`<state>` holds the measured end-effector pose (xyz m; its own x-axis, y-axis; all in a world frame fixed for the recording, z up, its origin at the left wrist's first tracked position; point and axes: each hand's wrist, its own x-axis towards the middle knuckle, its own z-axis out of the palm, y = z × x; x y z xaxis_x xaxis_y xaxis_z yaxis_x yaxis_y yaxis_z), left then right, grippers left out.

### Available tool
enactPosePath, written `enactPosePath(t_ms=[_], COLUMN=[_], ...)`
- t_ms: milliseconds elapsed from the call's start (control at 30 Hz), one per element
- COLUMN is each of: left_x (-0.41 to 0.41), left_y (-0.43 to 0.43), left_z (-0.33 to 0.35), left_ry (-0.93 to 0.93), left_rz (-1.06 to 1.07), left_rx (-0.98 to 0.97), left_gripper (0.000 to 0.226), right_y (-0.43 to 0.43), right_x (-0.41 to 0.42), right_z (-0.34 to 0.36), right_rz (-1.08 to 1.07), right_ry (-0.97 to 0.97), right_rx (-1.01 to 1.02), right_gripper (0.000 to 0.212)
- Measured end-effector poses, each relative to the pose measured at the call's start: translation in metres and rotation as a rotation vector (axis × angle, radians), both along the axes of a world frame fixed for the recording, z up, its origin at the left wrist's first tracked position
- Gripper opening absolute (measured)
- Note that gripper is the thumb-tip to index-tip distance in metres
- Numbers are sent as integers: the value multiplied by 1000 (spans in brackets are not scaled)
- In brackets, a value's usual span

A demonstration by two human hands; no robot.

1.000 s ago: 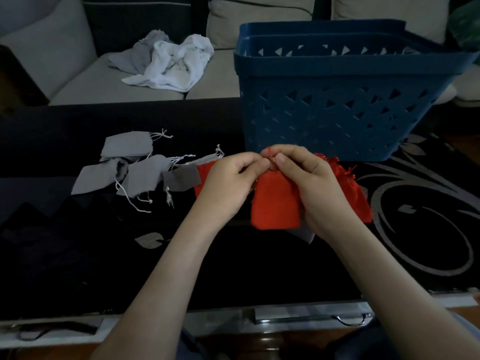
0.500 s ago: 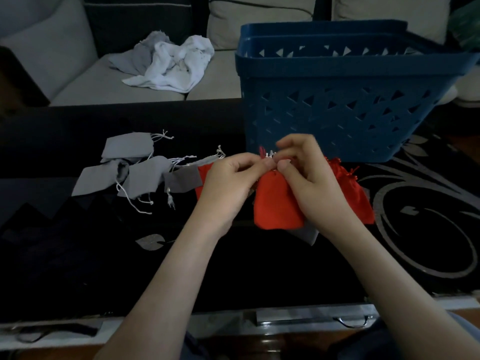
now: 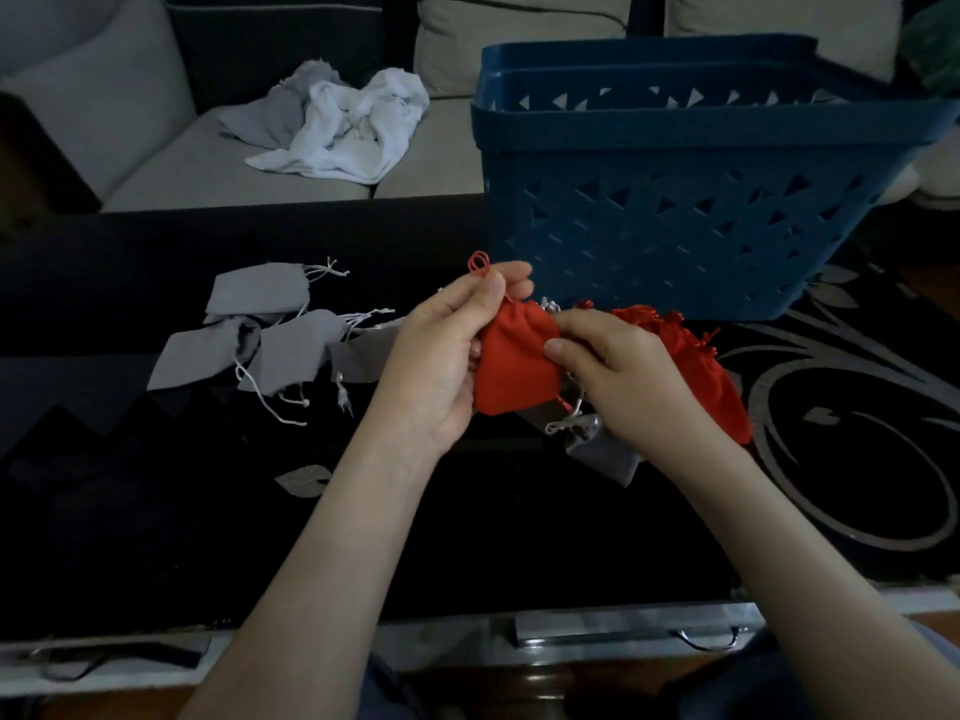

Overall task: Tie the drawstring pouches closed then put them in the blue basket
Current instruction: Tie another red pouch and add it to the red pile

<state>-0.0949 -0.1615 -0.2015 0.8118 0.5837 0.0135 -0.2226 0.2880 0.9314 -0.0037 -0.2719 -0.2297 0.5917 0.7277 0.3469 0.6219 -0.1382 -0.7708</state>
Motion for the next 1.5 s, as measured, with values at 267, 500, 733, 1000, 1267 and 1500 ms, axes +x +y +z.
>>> enactPosePath(t_ms=[267,500,733,1000,1267,1500], left_x=[-6,-4,4,7,8,12], left_y=[10,6,-1,-5,-6,-11], left_z=[0,-8,-16,-20,-25,-29], left_ry=[131,281,311,293,309,286], left_rz=[-78,-83,-55,-28,-31,83], left_rx=[169,312,363,443,581,620], left_gripper=[12,11,20,25,20,28], right_y=[-11,-12,-8,-2,3,3], right_x=[6,9,-2,-3,-4,-8], right_z=[13,8,13,5,-1,0], right_rz=[128,4,114,57,-110,-164], right_ry=[288,520,721,359,178,241], right_rx=[-19,55,223,148,102,151], right_gripper=[24,28,24,22,20,14])
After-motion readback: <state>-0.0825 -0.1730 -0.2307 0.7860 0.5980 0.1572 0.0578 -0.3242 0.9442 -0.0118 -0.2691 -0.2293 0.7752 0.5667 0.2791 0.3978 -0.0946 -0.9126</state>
